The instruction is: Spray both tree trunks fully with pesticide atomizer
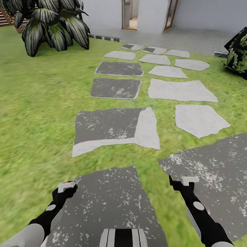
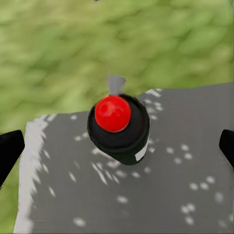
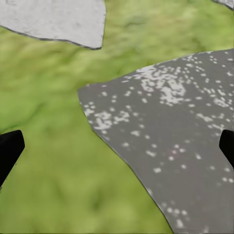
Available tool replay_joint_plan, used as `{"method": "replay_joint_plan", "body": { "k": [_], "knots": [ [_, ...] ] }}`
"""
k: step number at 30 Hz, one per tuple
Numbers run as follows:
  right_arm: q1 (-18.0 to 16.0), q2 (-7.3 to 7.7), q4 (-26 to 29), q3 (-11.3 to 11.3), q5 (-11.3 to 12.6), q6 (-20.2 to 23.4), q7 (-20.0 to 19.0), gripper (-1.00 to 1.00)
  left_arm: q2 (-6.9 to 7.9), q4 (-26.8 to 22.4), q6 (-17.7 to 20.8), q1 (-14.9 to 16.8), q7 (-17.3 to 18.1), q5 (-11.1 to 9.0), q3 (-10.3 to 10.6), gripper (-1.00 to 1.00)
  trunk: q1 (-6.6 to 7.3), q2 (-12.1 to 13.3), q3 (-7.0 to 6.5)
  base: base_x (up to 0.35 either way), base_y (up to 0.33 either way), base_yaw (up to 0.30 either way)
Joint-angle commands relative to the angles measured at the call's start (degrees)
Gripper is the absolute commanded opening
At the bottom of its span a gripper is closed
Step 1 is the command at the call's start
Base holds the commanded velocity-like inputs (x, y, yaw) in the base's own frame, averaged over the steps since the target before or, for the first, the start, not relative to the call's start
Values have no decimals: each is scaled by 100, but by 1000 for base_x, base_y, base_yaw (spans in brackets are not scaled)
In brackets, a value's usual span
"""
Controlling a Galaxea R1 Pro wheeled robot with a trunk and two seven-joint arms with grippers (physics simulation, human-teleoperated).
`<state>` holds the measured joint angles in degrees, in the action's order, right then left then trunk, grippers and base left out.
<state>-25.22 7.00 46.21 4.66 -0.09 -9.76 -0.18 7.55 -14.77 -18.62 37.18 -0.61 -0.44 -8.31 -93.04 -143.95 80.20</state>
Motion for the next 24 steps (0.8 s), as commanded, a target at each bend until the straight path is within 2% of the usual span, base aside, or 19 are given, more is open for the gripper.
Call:
{"method": "replay_joint_plan", "body": {
  "k": [1,20,24],
  "knots": [
    [0,1,0,0,0,0,0,100,0,0,0,0,0,0,-1,100,0,0,0,267,0,0],
    [0,2,2,0,0,0,0,100,-6,-6,-2,0,7,-8,5,100,0,0,4,27,0,0],
    [0,2,2,0,0,0,0,100,-8,-2,-2,0,4,-9,3,100,-8,-4,96,0,0,0]
  ]
}}
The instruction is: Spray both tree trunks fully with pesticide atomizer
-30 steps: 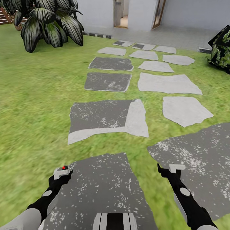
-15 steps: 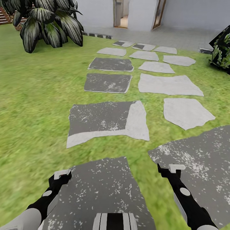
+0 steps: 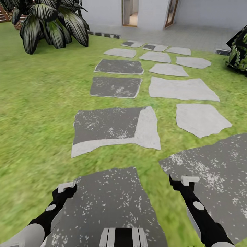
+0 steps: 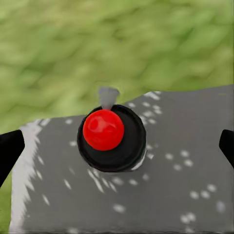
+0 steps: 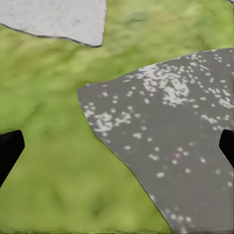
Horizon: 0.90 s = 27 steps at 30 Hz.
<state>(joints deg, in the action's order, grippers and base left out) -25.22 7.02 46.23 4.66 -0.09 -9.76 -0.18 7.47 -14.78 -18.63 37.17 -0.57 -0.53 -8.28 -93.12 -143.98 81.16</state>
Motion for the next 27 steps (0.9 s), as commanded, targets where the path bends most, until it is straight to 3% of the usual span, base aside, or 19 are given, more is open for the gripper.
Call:
{"method": "replay_joint_plan", "body": {
  "k": [1,6,27],
  "knots": [
    [0,-1,0,0,0,0,0,100,0,0,-2,0,0,0,0,100,-2,-2,32,0,0,0],
    [0,0,0,0,0,0,0,100,0,1,0,0,-1,0,-1,100,-12,-7,164,0,0,0],
    [0,0,0,0,0,0,0,100,0,-3,0,0,-5,0,-7,100,-20,-11,260,0,0,0]
  ]
}}
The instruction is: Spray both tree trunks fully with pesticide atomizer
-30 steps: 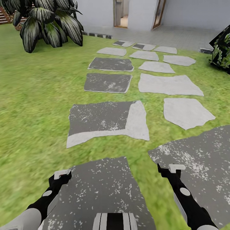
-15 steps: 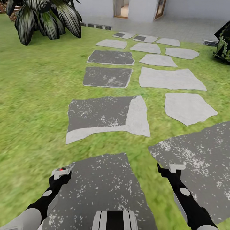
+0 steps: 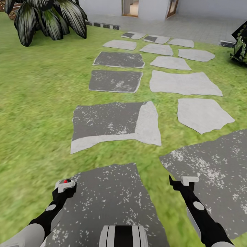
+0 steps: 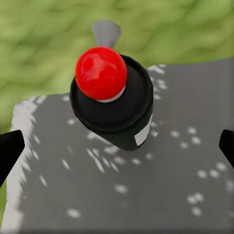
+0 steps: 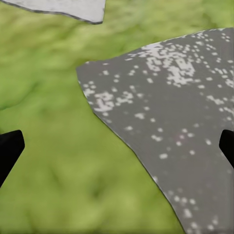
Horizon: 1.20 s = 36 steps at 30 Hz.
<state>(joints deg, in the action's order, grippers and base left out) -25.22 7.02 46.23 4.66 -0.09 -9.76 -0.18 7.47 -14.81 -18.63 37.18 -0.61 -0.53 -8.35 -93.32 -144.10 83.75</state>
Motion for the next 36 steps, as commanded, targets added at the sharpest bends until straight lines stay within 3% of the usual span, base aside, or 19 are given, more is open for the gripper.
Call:
{"method": "replay_joint_plan", "body": {
  "k": [1,36],
  "knots": [
    [0,0,0,0,0,0,0,100,0,-1,0,0,0,0,0,100,0,0,0,0,0,0],
    [0,-6,-9,0,0,0,0,100,0,-2,3,0,0,0,0,100,0,0,14,30,0,12]
  ]
}}
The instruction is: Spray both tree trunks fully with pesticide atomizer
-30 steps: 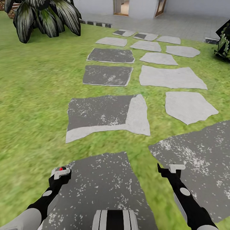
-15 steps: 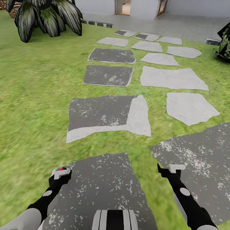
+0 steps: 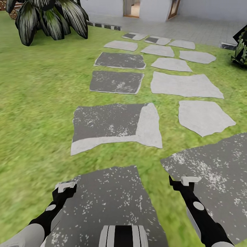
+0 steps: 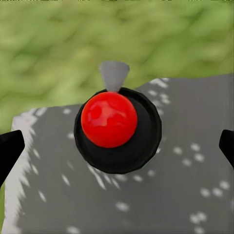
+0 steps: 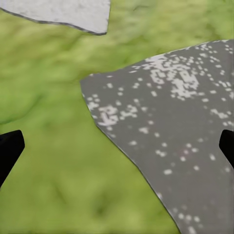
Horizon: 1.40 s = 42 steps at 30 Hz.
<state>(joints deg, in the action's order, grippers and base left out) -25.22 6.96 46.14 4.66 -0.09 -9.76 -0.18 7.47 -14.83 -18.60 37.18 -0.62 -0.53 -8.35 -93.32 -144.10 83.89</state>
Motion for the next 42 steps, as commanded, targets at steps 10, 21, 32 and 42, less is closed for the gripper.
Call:
{"method": "replay_joint_plan", "body": {
  "k": [10,21,32,42],
  "knots": [
    [0,3,-8,0,0,0,0,100,0,3,3,0,0,0,-6,100,0,0,0,31,0,0],
    [0,1,-16,0,0,0,0,100,1,6,-2,0,0,0,-3,-100,0,0,0,12,0,0],
    [0,-2,-18,0,-1,0,0,100,7,-10,-3,0,0,0,0,-100,0,0,0,0,0,0],
    [0,-2,-18,0,-3,0,0,100,0,-45,-3,0,9,0,0,-100,0,0,0,0,0,0]
  ]
}}
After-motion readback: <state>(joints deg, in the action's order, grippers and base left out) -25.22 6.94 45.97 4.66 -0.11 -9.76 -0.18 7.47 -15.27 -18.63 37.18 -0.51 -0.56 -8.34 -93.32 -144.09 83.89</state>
